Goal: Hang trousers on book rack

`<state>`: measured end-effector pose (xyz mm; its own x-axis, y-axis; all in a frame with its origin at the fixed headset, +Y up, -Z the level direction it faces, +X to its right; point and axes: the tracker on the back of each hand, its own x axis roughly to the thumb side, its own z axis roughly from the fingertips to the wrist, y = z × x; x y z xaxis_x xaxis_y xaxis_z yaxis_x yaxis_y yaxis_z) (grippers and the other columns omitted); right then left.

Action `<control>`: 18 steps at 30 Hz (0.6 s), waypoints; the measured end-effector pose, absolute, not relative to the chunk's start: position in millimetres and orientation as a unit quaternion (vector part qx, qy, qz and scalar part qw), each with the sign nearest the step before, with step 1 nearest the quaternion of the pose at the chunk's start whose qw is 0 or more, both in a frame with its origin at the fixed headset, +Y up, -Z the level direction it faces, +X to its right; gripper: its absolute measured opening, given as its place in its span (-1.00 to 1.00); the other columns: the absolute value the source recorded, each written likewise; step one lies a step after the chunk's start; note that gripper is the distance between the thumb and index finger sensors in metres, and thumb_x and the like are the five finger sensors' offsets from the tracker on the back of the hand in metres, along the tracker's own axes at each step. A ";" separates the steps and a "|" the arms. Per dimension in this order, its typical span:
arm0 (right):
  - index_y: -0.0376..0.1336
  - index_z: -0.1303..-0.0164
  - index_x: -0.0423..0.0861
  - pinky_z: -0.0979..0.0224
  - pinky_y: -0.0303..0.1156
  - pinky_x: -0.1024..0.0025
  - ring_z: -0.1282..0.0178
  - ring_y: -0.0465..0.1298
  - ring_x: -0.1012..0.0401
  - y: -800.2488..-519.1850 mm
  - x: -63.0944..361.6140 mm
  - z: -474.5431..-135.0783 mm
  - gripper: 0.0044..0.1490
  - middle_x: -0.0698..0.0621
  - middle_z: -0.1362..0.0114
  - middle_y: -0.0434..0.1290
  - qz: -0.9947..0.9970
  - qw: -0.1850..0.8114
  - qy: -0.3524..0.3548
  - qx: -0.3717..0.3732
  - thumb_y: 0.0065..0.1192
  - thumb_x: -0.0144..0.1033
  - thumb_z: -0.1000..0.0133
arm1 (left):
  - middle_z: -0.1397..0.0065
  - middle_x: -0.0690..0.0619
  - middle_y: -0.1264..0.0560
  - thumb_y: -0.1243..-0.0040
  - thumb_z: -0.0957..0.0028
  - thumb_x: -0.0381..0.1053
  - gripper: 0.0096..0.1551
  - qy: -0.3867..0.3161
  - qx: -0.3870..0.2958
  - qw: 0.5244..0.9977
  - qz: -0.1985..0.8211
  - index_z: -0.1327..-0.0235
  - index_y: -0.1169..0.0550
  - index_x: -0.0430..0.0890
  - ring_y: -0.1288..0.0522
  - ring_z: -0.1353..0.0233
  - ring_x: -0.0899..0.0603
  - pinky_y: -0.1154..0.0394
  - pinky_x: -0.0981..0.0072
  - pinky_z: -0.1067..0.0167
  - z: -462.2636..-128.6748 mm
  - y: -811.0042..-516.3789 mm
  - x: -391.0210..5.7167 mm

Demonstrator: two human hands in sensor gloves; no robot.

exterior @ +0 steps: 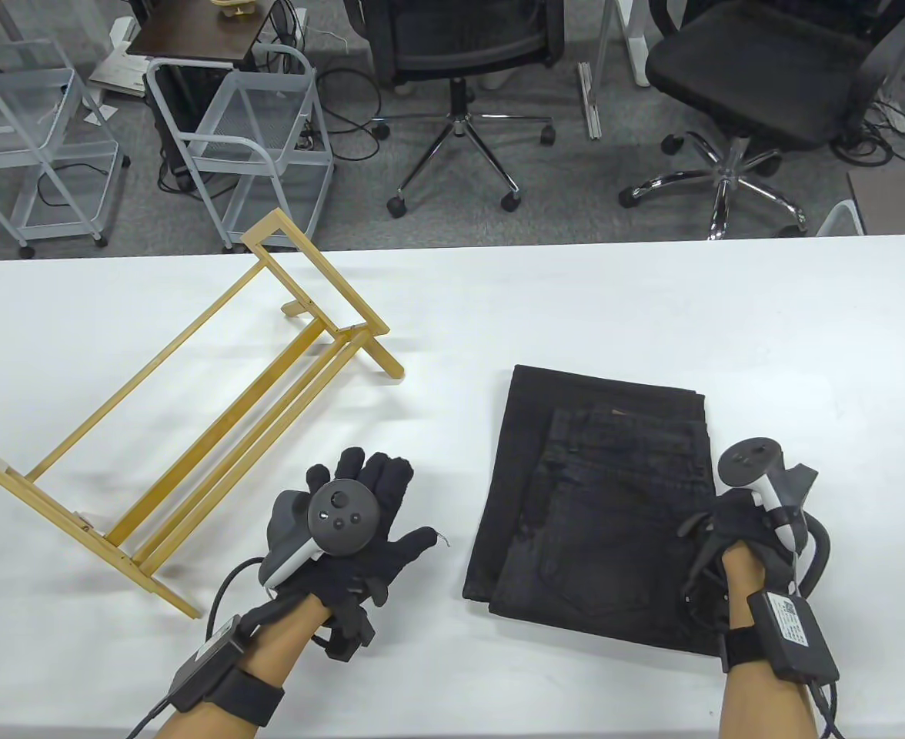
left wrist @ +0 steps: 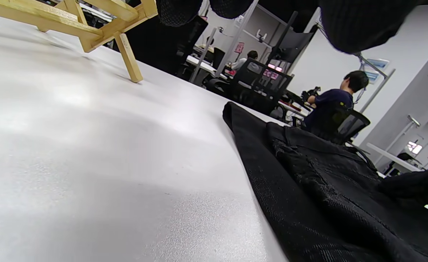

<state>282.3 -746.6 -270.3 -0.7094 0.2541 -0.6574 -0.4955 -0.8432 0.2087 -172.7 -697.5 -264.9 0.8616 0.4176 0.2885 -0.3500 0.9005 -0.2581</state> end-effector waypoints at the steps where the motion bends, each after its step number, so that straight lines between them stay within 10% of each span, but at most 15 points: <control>1: -0.47 -0.37 -0.47 -0.24 0.26 -0.48 -0.41 0.09 -0.53 -745.2 281.6 -270.9 0.57 -0.53 -0.55 -0.23 0.908 0.204 0.182 -0.319 0.33 0.28 0.17 | -0.70 -0.07 -0.08 -0.11 0.19 0.49 0.09 -0.169 -0.101 0.960 0.199 -0.52 -0.07 0.02 0.16 -0.70 -0.32 0.35 -0.38 -0.40 -264.9 -698.5 -172.4; 18: -0.27 -0.37 -0.52 -0.03 0.60 -0.08 -0.03 0.58 -0.10 -740.0 266.4 -280.7 0.43 -0.39 -0.41 0.25 0.907 0.217 0.147 -0.329 0.54 -0.06 0.24 | -0.69 -0.08 -0.12 -0.11 0.17 0.46 0.05 -0.175 -0.138 0.952 0.209 -0.51 -0.11 0.01 0.14 -0.70 -0.32 0.35 -0.38 -0.40 -266.5 -703.3 -167.3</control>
